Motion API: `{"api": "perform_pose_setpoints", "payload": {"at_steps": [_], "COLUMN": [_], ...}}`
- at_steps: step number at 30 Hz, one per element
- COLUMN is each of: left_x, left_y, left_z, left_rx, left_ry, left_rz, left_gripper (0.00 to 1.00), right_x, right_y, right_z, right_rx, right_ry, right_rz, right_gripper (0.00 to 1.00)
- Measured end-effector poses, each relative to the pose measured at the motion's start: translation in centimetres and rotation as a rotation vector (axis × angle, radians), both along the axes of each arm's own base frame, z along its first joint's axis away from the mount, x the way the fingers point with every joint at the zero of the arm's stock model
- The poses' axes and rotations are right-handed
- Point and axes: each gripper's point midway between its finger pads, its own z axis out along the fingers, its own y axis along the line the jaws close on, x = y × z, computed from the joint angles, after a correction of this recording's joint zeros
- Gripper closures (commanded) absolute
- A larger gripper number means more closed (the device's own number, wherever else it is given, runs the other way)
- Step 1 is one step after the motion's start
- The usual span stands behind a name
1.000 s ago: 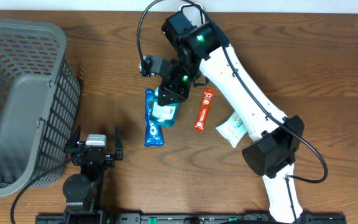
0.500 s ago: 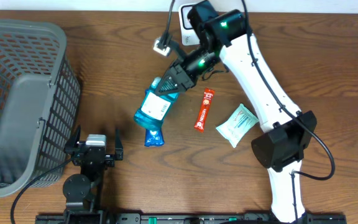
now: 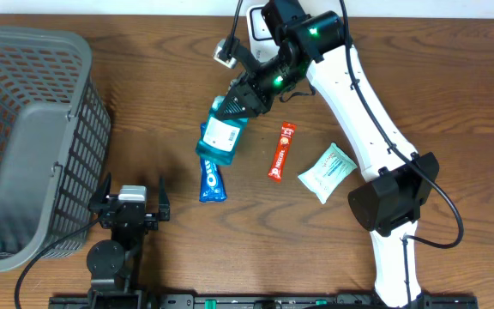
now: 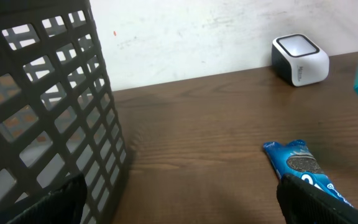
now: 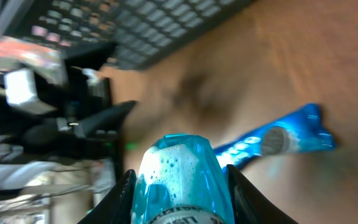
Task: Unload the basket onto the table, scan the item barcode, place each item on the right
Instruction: 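Hold the teal bottle up in front of the white scanner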
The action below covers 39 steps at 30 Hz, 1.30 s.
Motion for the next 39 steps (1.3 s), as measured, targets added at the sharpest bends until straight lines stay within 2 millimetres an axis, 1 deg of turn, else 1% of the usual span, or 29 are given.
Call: {"api": "perform_pose_setpoints", "payload": {"at_steps": [3,9,11,14,17,21,23,26,27,29,31,33,37,39], "left_x": [0.0,0.0,0.0,0.0,0.0,0.0,0.0,0.0,0.0,0.0,0.0,0.0,0.0,0.0], "left_y": [0.0,0.0,0.0,0.0,0.0,0.0,0.0,0.0,0.0,0.0,0.0,0.0,0.0,0.0], "left_z": [0.0,0.0,0.0,0.0,0.0,0.0,0.0,0.0,0.0,0.0,0.0,0.0,0.0,0.0], "left_rx": [0.0,0.0,0.0,0.0,0.0,0.0,0.0,0.0,0.0,0.0,0.0,0.0,0.0,0.0], "left_ry": [0.0,0.0,0.0,0.0,0.0,0.0,0.0,0.0,0.0,0.0,0.0,0.0,0.0,0.0], "left_rz": [0.0,0.0,0.0,0.0,0.0,0.0,0.0,0.0,0.0,0.0,0.0,0.0,0.0,0.0], "left_gripper": [0.02,0.02,0.02,0.02,0.02,0.02,0.02,0.02,0.02,0.02,0.02,0.02,0.02,0.02], "right_x": [1.3,3.6,4.8,7.4,10.0,13.6,15.5,17.6,18.7,20.5,22.6,24.6,28.0,29.2], "right_y": [-0.3,-1.2,-1.7,-2.8,-4.0,-5.6,-6.3,-6.8,-7.0,-7.3,-7.7,-8.2,-9.5,-9.9], "right_z": [-0.7,-2.0,-2.4,-2.9,-2.9,-2.1,-1.2,0.2,0.9,1.9,2.5,2.2,-0.8,-1.9], "right_rx": [-0.05,-0.149,-0.193,-0.279,-0.361,-0.447,-0.469,-0.476,-0.475,-0.467,-0.468,-0.483,-0.567,-0.593], "right_ry": [-0.062,-0.162,-0.217,-0.329,-0.44,-0.592,-0.673,-0.763,-0.805,-0.872,-0.943,-0.999,-1.076,-1.11], "right_rz": [-0.028,-0.091,-0.123,-0.189,-0.262,-0.374,-0.439,-0.513,-0.551,-0.615,-0.691,-0.758,-0.857,-0.892], "right_gripper": [0.95,0.95,0.95,0.95,0.97,0.98,0.97,0.95,0.94,0.94,0.93,0.92,0.89,0.88]}}
